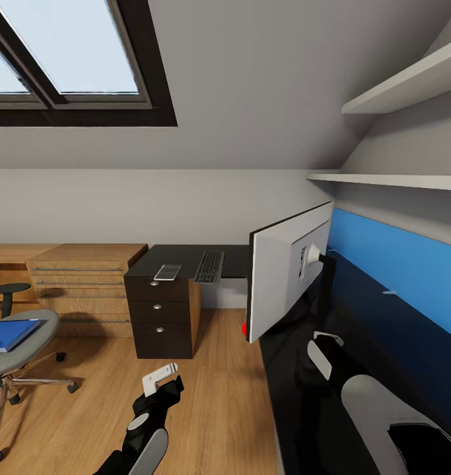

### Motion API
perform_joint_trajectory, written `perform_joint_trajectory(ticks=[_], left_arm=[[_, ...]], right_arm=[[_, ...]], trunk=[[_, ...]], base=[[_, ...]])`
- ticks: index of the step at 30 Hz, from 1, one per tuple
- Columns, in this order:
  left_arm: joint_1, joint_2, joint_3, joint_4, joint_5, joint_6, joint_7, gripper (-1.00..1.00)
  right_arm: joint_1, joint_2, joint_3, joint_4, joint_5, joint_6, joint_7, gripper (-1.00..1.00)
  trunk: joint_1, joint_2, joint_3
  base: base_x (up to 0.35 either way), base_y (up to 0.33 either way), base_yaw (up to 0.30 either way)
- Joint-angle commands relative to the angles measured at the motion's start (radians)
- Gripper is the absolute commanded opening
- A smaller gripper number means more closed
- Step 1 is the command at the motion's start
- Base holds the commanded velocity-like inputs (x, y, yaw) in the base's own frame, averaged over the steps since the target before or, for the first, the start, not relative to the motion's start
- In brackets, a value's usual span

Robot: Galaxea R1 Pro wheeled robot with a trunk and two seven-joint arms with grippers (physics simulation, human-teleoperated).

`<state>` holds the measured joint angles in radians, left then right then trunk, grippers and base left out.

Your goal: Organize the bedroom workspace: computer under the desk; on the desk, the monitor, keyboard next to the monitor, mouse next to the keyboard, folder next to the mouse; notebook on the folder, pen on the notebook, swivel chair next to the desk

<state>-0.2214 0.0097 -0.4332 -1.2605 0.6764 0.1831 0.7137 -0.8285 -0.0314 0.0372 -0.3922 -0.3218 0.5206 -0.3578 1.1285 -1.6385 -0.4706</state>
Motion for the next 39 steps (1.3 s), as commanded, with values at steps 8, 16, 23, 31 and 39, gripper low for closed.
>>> perform_joint_trajectory(ticks=[8, 16, 23, 31, 39], left_arm=[[-0.001, 0.001, -0.003, -0.002, 0.003, 0.003, 0.007, 1.0], [-0.001, 0.001, -0.003, -0.002, 0.003, 0.003, 0.007, 1.0], [-0.001, 0.001, -0.003, -0.002, 0.003, 0.002, 0.007, 1.0], [-0.001, 0.001, -0.002, -0.002, 0.005, 0.0, 0.009, 1.0], [-0.001, 0.001, -0.002, -0.002, 0.005, -0.001, 0.009, 1.0]], right_arm=[[0.0, -0.001, 0.004, 0.017, -0.003, 0.01, -0.007, -1.0], [0.0, -0.001, 0.004, 0.016, -0.003, 0.01, -0.006, -1.0], [0.0, -0.001, 0.004, 0.014, -0.003, 0.01, -0.006, -1.0], [0.0, -0.002, 0.003, 0.013, -0.003, 0.007, -0.005, -1.0], [0.0, -0.007, 0.0, -0.032, -0.003, 0.007, -0.003, -1.0]], trunk=[[0.0, 0.0, -0.001], [0.0, 0.0, -0.001], [0.0, 0.0, -0.001], [0.0, 0.0, -0.001], [-0.008, 0.014, 0.005]], base=[[0.0, 0.0, 0.0], [0.0, 0.0, 0.0], [0.0, 0.0, 0.0], [0.0, 0.0, 0.0], [0.0, 0.0, 0.0]])
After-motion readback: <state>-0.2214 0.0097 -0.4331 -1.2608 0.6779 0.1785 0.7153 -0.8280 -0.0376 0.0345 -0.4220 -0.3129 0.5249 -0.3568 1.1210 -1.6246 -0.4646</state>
